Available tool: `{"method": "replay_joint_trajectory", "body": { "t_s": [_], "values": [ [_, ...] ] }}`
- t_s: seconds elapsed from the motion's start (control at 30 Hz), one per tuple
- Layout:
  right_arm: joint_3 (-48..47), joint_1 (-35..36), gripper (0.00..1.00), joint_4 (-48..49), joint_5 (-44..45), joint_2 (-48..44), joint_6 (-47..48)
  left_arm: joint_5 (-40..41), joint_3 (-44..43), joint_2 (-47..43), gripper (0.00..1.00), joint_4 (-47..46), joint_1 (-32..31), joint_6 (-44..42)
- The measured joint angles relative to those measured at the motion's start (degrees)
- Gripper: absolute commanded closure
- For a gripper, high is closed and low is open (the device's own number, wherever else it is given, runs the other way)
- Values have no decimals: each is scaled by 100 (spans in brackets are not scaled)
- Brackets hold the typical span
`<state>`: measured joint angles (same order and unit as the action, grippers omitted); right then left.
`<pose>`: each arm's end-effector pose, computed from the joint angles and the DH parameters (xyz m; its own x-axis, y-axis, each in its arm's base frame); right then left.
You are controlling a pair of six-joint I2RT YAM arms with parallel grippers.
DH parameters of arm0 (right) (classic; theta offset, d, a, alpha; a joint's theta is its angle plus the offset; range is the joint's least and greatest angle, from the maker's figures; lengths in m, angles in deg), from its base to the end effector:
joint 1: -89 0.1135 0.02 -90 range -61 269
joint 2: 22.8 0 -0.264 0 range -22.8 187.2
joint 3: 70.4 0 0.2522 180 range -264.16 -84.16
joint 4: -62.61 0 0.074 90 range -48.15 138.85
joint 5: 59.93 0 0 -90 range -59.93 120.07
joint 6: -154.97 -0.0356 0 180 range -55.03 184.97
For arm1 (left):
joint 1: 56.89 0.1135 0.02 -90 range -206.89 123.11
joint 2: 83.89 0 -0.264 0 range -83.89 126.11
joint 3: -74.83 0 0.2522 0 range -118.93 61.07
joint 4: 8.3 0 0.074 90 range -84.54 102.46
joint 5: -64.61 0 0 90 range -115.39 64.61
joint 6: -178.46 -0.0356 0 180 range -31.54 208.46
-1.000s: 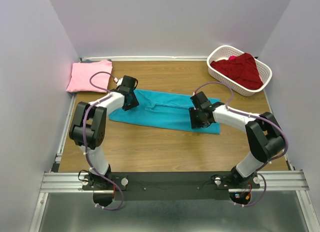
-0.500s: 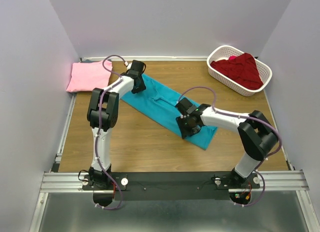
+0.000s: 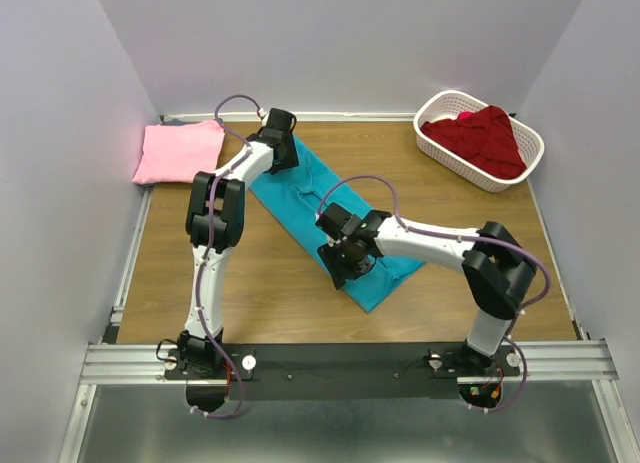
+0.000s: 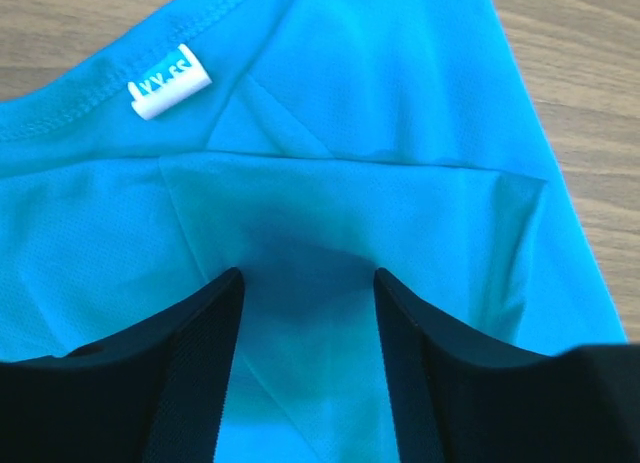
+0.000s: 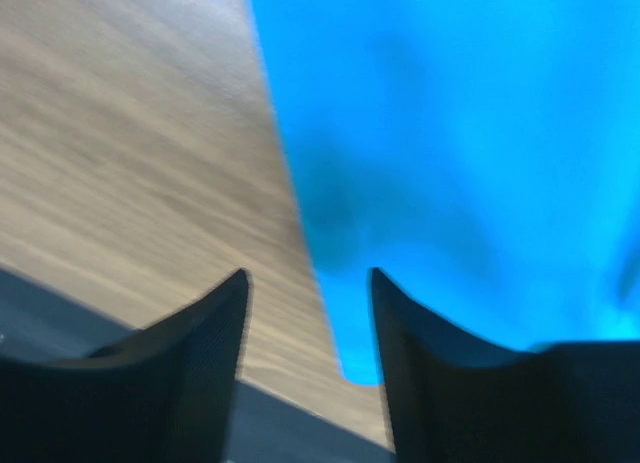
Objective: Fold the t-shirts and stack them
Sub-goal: Fold the tshirt
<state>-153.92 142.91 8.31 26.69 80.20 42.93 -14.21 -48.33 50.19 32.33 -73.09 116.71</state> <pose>0.2031 0.2822 0.1815 -0.8306 -0.5036 -0.2377 -0.5445 0.8239 0.1573 0.5003 -0.1382 0.1701 -0.7372 -0.2694 -0.6196 -0.2169 0.9629 -0.1606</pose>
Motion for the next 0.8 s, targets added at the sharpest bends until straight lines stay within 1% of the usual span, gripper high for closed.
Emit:
{"method": "replay_joint_trajectory", "body": {
  "t_s": [0.07, 0.2, 0.27, 0.33, 0.47, 0.6, 0.8],
  "values": [
    [0, -35, 32, -70, 426, -234, 92, -2, 59, -59, 27, -46, 0, -15],
    [79, -275, 32, -116, 857, -691, 243, 22, 382, -496, 27, -55, -4, 96],
    [192, -584, 32, -120, 984, -791, 313, 96, 590, -881, 27, -76, -17, 260],
    [345, -898, 32, -125, 1104, -780, 382, 245, 1075, -1499, 27, -216, -57, 476],
    [553, -1174, 32, -168, 1167, -680, 507, 334, 1722, -2199, 28, -452, -212, 820],
    [699, -1228, 32, -175, 1156, -601, 566, 317, 2048, -2120, 32, -575, -404, 999],
    [815, -1237, 32, -177, 1045, -518, 568, 262, 2142, -1504, 36, -575, -640, 1097]
  ]
}}
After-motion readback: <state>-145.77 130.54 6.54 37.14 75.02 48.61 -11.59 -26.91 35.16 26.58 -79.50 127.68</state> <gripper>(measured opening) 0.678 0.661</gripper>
